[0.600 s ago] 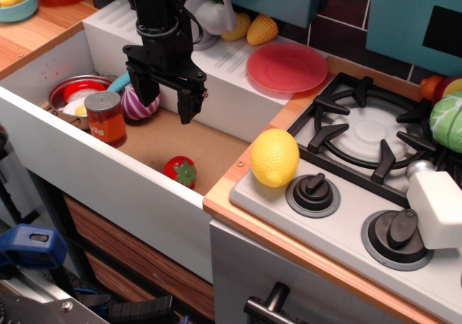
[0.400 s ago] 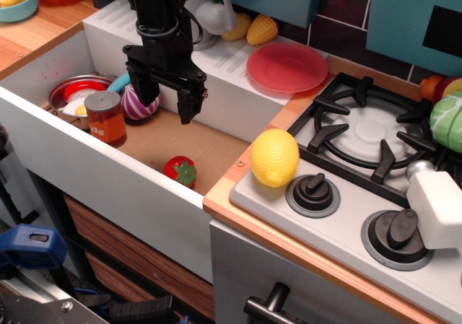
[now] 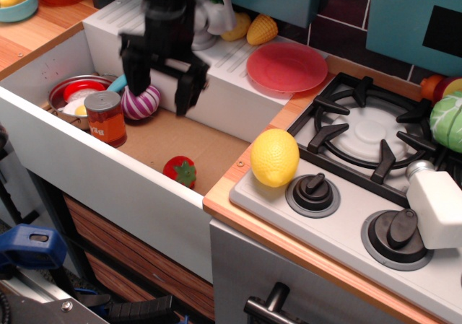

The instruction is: Put lemon on plate

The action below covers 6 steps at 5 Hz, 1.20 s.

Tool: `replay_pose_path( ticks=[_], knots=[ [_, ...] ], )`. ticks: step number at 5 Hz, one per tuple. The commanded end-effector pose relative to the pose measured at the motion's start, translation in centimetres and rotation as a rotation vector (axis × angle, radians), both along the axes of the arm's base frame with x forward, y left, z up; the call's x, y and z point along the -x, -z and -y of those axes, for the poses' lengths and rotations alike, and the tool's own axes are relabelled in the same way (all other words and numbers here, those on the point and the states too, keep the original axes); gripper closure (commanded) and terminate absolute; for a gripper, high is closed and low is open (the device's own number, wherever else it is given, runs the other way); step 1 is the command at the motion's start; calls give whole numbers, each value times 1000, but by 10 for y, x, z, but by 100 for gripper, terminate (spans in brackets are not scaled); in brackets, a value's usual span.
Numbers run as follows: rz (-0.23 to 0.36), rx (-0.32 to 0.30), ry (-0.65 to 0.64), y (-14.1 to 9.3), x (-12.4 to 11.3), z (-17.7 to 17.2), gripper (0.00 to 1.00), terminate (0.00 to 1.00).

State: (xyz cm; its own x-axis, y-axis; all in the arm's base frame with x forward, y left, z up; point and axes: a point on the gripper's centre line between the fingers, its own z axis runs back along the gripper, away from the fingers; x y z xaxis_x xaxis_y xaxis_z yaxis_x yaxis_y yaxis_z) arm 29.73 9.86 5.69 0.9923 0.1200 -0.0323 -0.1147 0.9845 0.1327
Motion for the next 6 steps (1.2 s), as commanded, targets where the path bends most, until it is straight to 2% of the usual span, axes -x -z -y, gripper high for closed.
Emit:
replay_pose_path(
  ticks=[1,3,4,5,6],
  knots=[
    [108,-5,-66,-51,12,37,0,0],
    [148,86,-119,-54,19,98,0,0],
    [209,128,-141,-45,11,115,0,0],
    [230,147,-145,-36,4,127,0,0],
    [244,172,-146,-17,-6,129,0,0]
  ],
)
